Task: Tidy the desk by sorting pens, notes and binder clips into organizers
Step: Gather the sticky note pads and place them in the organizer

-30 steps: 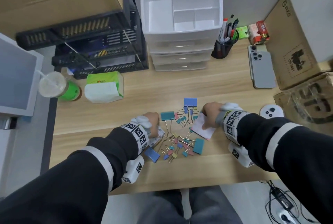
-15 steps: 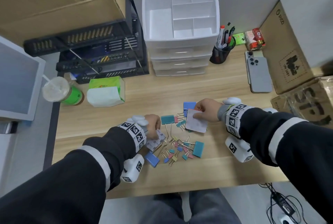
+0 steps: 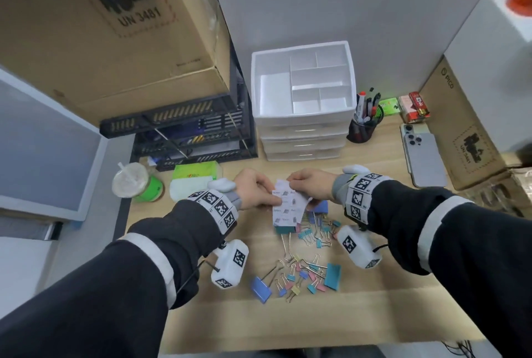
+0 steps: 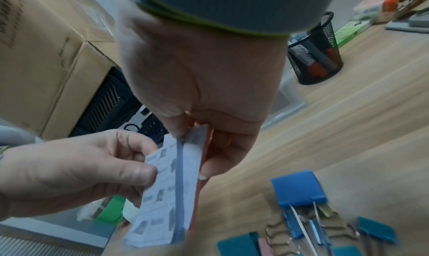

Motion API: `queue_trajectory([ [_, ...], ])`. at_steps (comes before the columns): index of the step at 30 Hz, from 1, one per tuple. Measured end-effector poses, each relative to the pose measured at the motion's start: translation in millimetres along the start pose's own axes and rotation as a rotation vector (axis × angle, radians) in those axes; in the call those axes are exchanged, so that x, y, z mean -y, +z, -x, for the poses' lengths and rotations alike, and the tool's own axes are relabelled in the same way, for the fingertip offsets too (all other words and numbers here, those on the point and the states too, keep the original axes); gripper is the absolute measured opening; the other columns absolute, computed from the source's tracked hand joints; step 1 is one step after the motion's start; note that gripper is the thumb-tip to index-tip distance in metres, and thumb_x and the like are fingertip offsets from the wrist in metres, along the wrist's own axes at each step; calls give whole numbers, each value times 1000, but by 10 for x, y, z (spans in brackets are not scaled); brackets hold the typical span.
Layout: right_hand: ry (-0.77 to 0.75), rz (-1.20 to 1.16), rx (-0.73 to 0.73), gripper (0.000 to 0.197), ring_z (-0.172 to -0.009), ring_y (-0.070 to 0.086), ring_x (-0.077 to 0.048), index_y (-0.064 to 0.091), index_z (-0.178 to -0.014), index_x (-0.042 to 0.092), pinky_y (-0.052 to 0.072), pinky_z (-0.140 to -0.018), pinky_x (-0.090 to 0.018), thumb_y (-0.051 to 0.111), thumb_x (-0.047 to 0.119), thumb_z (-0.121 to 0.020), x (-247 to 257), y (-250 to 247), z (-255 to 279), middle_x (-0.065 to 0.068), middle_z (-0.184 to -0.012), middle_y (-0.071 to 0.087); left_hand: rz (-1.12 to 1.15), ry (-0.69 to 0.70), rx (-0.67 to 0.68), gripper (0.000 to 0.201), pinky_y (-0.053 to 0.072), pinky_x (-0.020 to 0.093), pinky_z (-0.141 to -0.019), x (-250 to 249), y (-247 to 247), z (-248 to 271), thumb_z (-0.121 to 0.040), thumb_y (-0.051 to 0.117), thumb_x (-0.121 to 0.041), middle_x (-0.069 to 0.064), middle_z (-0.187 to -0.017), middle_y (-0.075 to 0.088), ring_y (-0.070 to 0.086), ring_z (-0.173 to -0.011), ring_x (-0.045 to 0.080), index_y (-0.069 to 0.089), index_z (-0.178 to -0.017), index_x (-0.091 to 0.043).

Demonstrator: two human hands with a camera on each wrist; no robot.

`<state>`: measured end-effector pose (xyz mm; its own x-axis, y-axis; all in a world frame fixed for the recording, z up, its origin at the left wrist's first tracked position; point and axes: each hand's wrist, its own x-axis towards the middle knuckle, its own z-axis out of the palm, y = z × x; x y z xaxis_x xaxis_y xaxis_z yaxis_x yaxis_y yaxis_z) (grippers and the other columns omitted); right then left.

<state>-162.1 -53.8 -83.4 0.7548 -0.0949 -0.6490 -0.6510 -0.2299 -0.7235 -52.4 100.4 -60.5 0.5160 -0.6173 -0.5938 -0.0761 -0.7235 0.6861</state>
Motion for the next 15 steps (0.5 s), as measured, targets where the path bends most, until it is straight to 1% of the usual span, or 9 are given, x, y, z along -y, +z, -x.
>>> queue_trajectory([
  [2,5,-23,-5,18,-75,64,-16,60,-104,24,53,-60,-28,42,27,-105,86,-31,1,2,-78,67,17,3,-37,30,56,23,-46,-48,-60,-22,-71,86,4,6,-62,68,64,-44,10,62,-88,-1],
  [4,7,-28,18,11,-82,65,-18,60,-101,25,54,-63,-29,50,30,-101,146,-52,9,2,-82,69,42,-11,-33,37,57,24,-49,-97,-123,-46,-71,87,2,8,-73,71,67,-50,10,63,-98,0],
  [5,-10,-24,37,7,-82,66,-17,59,-102,25,54,-62,-27,57,30,-98,179,-61,25,2,-84,70,47,-12,-5,38,59,26,-53,-128,-163,-50,-72,87,0,10,-79,73,69,-55,12,66,-103,1],
  [7,-74,24,42,18,-79,67,-13,58,-107,23,53,-60,-24,68,26,-92,261,-109,45,1,-87,71,-11,18,75,35,64,33,-68,-214,-262,-72,-76,87,-9,15,-87,77,75,-70,19,73,-107,0],
  [9,-107,67,11,18,-74,67,-12,60,-106,19,54,-59,-23,70,20,-91,323,-164,51,-2,-88,70,-79,41,123,35,63,38,-76,-289,-332,-99,-78,86,-17,18,-88,78,76,-80,29,75,-105,2],
  [10,-117,95,-5,17,-74,67,-13,62,-107,18,55,-60,-24,69,18,-91,374,-217,49,-4,-90,70,-109,52,112,36,63,34,-71,-344,-375,-117,-79,86,-19,20,-87,77,76,-77,29,73,-103,6],
  [12,-127,163,-34,19,-75,68,-17,64,-109,15,57,-65,-27,70,18,-90,498,-323,67,-5,-93,70,-191,82,36,43,54,21,-53,-443,-448,-125,-79,86,-25,21,-84,76,68,-62,18,71,-95,11],
  [13,-140,218,-56,18,-77,69,-19,65,-106,16,58,-67,-29,70,19,-89,585,-401,79,-3,-92,70,-224,106,-15,45,48,18,-49,-504,-500,-122,-77,86,-30,20,-82,76,65,-58,14,72,-92,10],
  [15,-169,328,-122,14,-81,67,-18,65,-99,23,53,-70,-26,72,23,-87,756,-564,99,4,-88,68,-201,137,-77,46,46,18,-49,-607,-571,-122,-75,86,-38,17,-79,76,64,-57,14,74,-90,4],
])
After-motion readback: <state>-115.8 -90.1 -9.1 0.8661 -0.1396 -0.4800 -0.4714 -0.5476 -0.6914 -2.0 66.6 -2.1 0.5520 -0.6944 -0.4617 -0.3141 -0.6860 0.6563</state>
